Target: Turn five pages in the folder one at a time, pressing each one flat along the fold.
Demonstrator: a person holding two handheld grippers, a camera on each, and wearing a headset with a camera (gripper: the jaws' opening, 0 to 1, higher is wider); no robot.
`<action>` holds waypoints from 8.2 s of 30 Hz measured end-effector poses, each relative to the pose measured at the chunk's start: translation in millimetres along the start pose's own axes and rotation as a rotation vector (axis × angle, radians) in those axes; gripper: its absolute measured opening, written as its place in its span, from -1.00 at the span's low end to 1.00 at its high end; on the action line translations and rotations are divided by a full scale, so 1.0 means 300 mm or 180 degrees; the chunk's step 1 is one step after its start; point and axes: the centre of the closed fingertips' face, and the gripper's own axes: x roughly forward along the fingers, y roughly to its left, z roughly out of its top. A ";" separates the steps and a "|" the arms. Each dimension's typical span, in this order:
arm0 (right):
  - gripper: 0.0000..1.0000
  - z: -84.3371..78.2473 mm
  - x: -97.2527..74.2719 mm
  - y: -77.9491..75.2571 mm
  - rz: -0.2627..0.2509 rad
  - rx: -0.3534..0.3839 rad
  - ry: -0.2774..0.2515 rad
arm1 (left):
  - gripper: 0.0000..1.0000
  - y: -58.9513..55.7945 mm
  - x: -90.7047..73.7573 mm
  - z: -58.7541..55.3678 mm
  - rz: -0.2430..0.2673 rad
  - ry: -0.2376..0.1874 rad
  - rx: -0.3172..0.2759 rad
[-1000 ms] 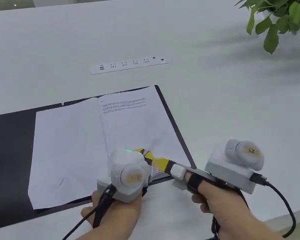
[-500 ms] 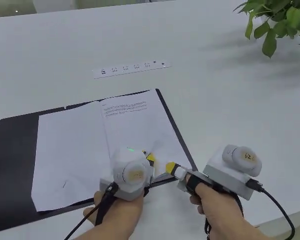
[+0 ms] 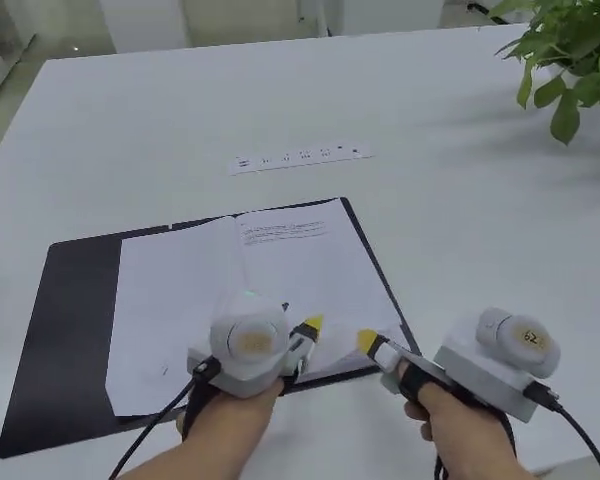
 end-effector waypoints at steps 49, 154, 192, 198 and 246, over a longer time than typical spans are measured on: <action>-1.00 -0.132 0.030 0.558 0.0671 -0.1745 0.0176 | -0.35 0.433 -0.576 -0.006 0.0672 -0.0497 -0.0489; -1.00 -0.184 0.347 0.358 0.0574 -0.2030 0.0405 | -0.51 0.507 -0.410 -0.327 0.0636 0.0164 -0.0312; -1.00 -0.065 0.627 0.312 0.0448 -0.2146 0.0363 | -0.53 0.502 -0.412 -0.330 0.0635 0.0066 -0.0157; -1.00 -0.044 0.653 0.314 0.0422 -0.2126 0.0344 | -0.53 0.503 -0.411 -0.330 0.0636 0.0058 -0.0157; -1.00 0.129 0.950 0.305 0.0316 -0.1860 0.0362 | -0.52 0.506 -0.409 -0.331 0.0626 0.0007 -0.0177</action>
